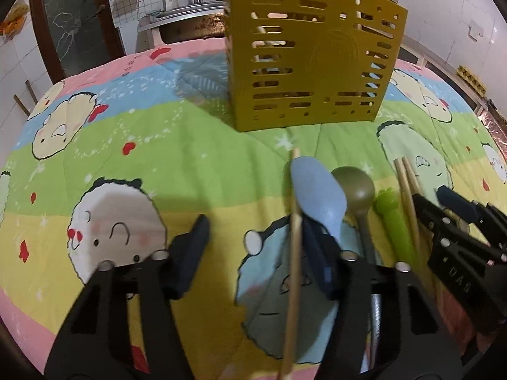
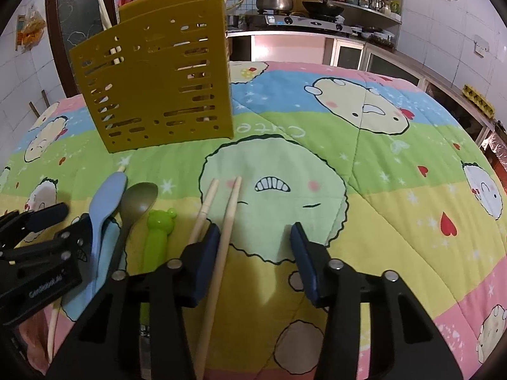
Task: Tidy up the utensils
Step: 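Close the left tool on a chopstick while the right tool grasps another chopstick, then lift both held chopsticks and carry them above the yellow holder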
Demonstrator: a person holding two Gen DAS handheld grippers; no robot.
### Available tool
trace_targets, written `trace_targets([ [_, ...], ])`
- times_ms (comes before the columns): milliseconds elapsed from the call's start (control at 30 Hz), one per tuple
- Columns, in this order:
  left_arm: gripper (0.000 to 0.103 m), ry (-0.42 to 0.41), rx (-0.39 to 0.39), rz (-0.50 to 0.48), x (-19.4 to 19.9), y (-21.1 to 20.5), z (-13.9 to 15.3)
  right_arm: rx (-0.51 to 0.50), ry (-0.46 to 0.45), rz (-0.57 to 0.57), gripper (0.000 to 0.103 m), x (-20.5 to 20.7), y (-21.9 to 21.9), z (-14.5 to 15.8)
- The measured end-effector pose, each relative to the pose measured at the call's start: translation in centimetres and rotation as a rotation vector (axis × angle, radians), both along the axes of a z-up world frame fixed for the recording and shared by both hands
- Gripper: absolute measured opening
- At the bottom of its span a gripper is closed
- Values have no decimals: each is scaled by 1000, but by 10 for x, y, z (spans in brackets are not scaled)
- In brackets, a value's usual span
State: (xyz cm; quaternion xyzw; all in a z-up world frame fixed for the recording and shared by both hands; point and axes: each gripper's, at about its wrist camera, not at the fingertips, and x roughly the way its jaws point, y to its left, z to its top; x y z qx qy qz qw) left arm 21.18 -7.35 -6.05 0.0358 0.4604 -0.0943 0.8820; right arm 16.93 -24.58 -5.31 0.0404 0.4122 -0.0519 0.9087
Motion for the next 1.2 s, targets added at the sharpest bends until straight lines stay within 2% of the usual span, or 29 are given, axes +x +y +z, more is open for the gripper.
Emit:
trace_targets([
  [133,33,17,-5,-13,5,-4,3,-8,8,7,32,4,5,1],
  [200,21,28,-21,-5,10,-2,3,-13,13,11,27,7,9,2],
  [500,5,41,-90,6,25,10,3,-10,14,8,9,14,14,4],
  [667,5,38,-128,29,23,19,5,25,-12,8,8,7,9,7],
  [933,5,-32,-148,60,9,33,18,68,-64,0,7,-2,-1,15],
  [1067,5,-92,-166,76,0,40,30,103,-121,-12,7,-9,-10,24],
  [1200,5,-190,-173,77,-14,43,48,159,-205,-21,6,-17,-21,37],
])
